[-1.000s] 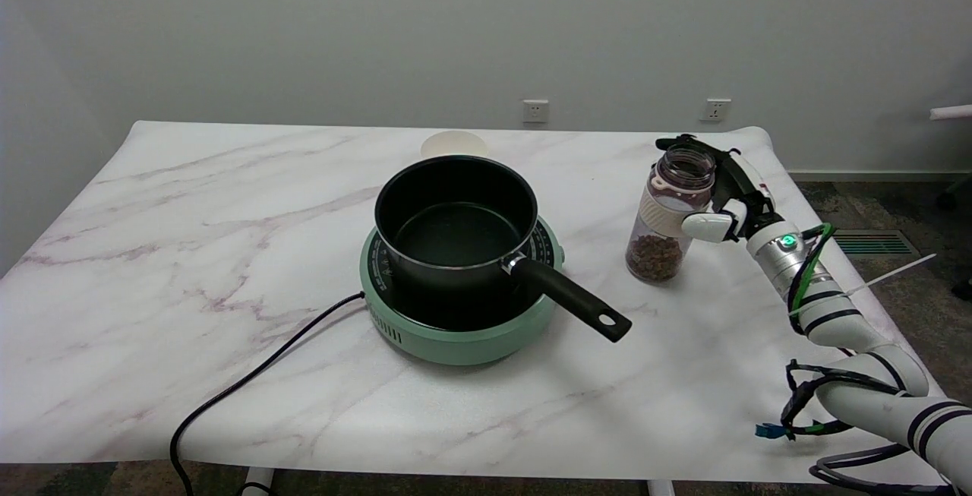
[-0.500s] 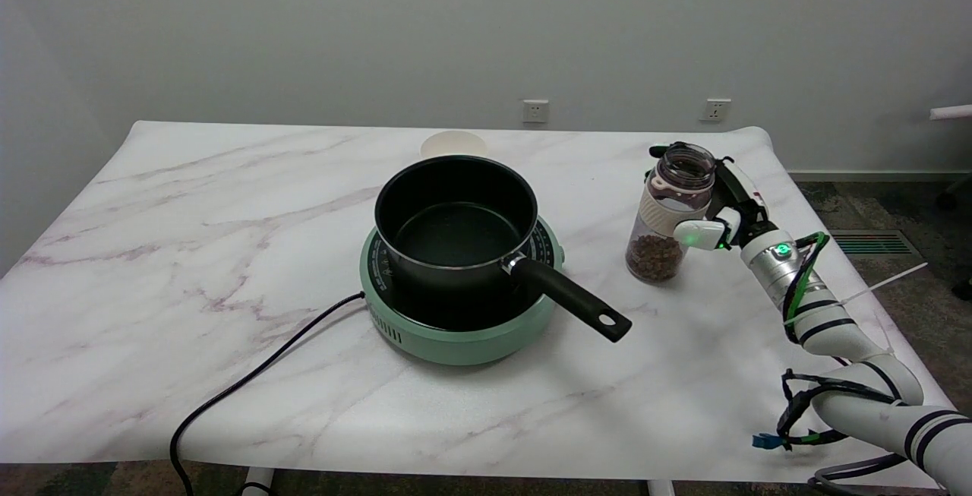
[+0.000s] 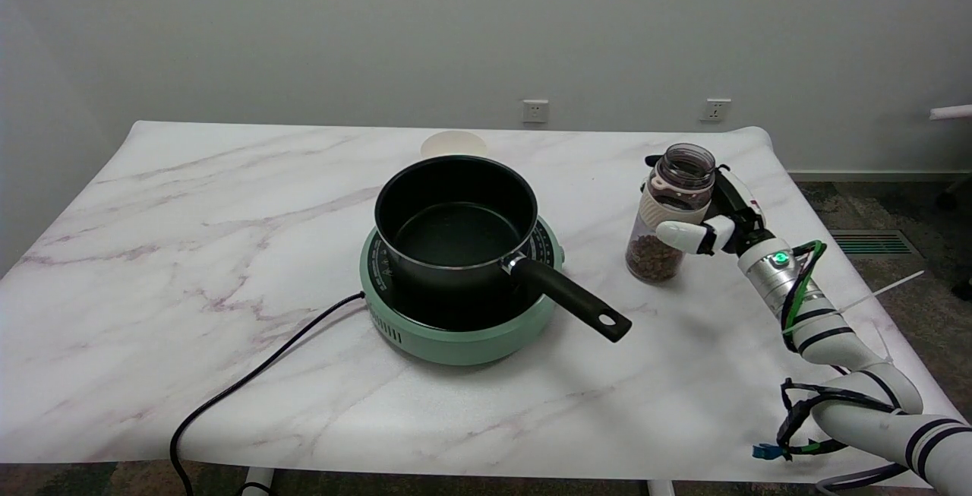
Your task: Pick up the bottle.
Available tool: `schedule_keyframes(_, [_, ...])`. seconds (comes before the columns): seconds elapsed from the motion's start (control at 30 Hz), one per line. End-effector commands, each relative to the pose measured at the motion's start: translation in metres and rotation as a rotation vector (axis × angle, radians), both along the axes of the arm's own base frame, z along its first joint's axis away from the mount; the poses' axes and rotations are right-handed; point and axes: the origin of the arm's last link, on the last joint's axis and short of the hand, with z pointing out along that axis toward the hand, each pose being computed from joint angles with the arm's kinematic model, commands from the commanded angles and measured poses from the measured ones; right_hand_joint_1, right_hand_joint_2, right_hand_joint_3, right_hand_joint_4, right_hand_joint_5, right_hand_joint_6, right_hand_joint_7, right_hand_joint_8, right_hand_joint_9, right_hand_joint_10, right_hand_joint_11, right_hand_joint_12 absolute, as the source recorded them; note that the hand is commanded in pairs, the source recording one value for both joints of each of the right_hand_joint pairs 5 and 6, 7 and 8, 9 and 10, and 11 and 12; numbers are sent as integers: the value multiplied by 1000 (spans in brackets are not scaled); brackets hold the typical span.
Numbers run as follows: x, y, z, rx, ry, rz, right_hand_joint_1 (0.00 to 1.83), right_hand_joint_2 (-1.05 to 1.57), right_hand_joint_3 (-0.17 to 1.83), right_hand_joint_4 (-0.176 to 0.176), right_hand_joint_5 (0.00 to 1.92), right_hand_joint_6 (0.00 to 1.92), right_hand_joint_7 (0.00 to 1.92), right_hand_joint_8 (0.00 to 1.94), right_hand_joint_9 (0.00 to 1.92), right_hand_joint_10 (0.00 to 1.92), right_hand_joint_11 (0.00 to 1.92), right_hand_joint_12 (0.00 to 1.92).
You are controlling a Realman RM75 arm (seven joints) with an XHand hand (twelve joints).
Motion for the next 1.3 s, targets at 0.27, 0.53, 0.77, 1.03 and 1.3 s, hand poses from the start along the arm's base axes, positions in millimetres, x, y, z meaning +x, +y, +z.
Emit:
schedule_keyframes(0.27, [-4,4,-2,3,-9,-6,1248,-293,926,0,595,595,899,899,747,747,808,808])
schedule_keyframes(0.53, [-5,4,-1,0,-10,-11,1324,84,715,0,599,599,947,947,856,856,791,791])
schedule_keyframes(0.77, [-4,3,1,-4,-9,-10,1394,439,714,0,699,699,998,998,1009,1009,718,718])
schedule_keyframes(1.03, [-4,3,2,-7,-10,-15,1485,564,817,0,880,880,1054,1054,1139,1139,849,849])
schedule_keyframes(1.3, [-3,3,6,-20,-3,-14,1489,630,895,0,1031,1031,1169,1169,1198,1198,931,931])
